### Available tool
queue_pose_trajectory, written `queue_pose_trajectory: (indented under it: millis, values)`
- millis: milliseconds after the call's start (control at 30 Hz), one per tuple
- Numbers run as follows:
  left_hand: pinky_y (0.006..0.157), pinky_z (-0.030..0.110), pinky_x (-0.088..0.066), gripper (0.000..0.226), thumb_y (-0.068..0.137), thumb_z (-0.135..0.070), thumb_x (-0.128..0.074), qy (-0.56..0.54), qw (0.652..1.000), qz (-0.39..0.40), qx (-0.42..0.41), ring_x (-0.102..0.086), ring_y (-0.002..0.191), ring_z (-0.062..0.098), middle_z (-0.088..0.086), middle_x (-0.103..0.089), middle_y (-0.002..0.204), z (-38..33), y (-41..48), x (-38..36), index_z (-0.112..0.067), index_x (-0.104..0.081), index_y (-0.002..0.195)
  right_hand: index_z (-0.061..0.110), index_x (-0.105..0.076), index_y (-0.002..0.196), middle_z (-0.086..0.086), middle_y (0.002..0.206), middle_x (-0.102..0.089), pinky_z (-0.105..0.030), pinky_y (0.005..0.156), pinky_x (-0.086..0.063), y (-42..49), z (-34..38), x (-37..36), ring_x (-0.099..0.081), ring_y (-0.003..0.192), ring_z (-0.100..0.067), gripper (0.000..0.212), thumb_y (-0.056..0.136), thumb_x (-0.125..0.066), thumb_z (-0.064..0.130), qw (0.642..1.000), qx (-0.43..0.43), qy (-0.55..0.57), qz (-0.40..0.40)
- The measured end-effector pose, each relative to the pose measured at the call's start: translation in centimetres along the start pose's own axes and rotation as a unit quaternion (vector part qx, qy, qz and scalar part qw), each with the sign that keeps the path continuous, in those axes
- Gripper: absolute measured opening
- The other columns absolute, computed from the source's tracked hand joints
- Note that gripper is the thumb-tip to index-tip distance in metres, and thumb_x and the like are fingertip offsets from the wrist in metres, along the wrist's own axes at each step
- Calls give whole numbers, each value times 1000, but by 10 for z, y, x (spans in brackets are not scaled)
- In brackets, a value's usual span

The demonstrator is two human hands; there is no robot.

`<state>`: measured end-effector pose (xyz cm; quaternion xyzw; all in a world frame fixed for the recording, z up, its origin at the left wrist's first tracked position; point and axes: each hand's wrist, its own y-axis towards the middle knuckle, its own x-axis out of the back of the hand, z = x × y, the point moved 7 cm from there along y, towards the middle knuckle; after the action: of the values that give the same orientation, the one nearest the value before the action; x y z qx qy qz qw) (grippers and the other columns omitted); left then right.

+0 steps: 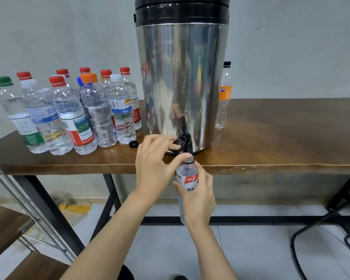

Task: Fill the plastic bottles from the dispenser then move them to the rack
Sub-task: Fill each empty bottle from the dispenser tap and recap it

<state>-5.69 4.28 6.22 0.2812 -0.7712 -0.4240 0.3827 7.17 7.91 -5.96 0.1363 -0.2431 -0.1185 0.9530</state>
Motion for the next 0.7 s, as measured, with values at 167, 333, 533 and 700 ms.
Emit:
queue_pose_trajectory:
  millis: [167,333,533,700]
  values:
    - [84,49,-47,25,85,-39,-67,-37,999,11,27,-61,95,14,-12,-70,94,8,4,-1,-15,-71,81,41,-39,143,13,125,-47,-23,66,-39,0,-1,1,-56,106,-10,79,76,-81,44,1000,5,3,-3]
    - [99,52,-42,20,87,-35,-63,-113,989,42,85,-59,100,6,-26,-66,105,31,5,-7,-16,-68,85,41,-39,142,14,123,-47,-24,67,-42,1,-2,0,-57,105,-10,80,75,-82,43,1000,12,6,-5]
    - [99,30,-43,11,92,-33,-58,-221,963,39,148,-61,111,18,-18,-68,113,41,-3,-20,-23,-60,89,39,-40,142,13,122,-47,-21,65,-40,2,-5,0,-56,104,-9,80,75,-83,42,1000,14,8,-1]
    - [98,29,-44,6,96,-22,-55,-253,954,21,162,-60,116,13,-17,-66,115,39,-7,-26,-25,-57,92,39,-40,142,13,122,-47,-25,66,-43,3,-6,-1,-56,104,-9,80,74,-83,43,1000,15,7,-3]
